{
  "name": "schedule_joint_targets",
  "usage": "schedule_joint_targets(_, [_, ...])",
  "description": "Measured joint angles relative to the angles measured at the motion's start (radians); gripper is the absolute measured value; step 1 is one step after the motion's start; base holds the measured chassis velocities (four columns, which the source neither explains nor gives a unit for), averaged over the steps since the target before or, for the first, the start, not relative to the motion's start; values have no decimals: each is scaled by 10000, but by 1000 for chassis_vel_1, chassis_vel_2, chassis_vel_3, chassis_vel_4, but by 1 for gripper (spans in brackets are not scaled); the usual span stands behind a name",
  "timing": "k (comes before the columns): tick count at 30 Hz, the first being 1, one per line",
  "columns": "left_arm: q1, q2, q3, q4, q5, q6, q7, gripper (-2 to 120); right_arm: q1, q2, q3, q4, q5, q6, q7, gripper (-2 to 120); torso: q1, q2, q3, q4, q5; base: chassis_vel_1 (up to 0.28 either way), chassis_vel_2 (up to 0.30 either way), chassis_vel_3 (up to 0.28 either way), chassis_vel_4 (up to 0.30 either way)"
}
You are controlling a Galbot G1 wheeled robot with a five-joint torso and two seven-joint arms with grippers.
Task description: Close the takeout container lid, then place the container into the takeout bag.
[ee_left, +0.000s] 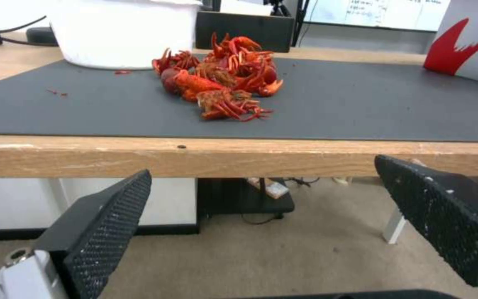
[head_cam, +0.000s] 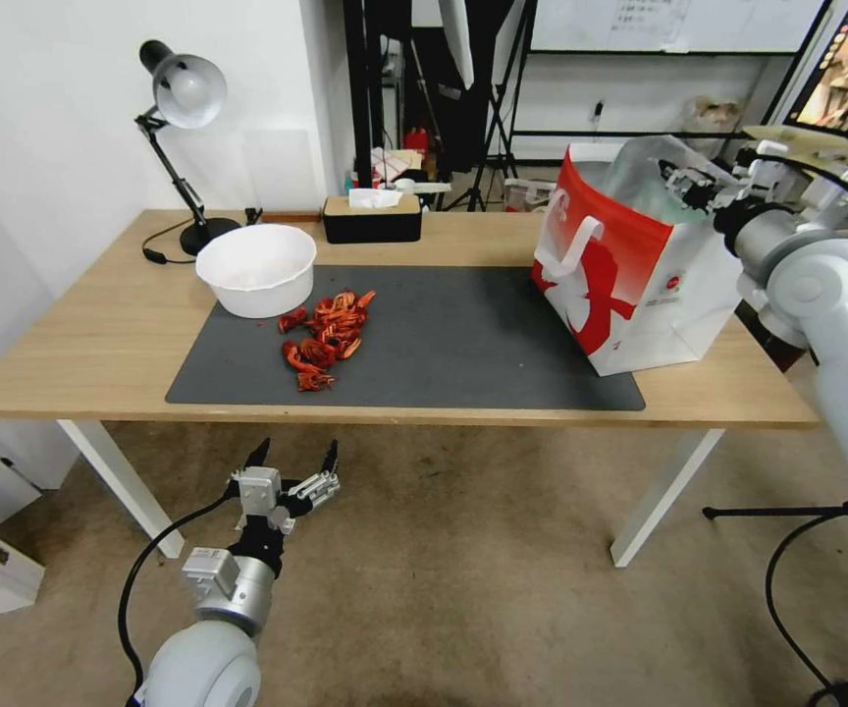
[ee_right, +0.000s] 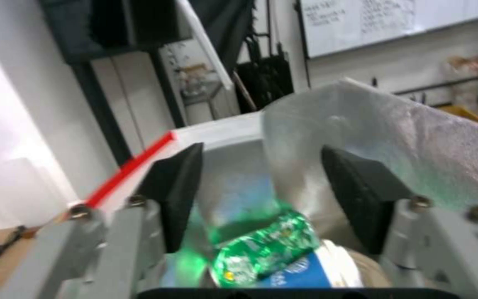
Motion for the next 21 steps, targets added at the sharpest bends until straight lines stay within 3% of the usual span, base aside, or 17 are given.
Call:
schedule_joint_targets(1, [0,0,0,0,0,0,0,100,0,0,0,0,0,0,0,59,0,0,0,0,0,0,0,0,0])
schedule_joint_targets(7, [41,-93,-104,-64,-31,-37,172,100,-724,-421,-45,1481,-616,1141,-826,86,0,0,0,2,-1,0,0,0,0])
schedule_joint_targets(15, [67,-224,-268,-23,-54,-287,245,100,-2342,-930,89,2893,-2037,2140,-1568,106,0,0,-2,1,0,0,0,0,0])
schedule_joint_targets(21, [308,-407,-436,-35,67,-344,403,100,-5567,-913,927,4285,-4124,3174,-1812,114,-1,0,-1,0,-1,0,0,0,0])
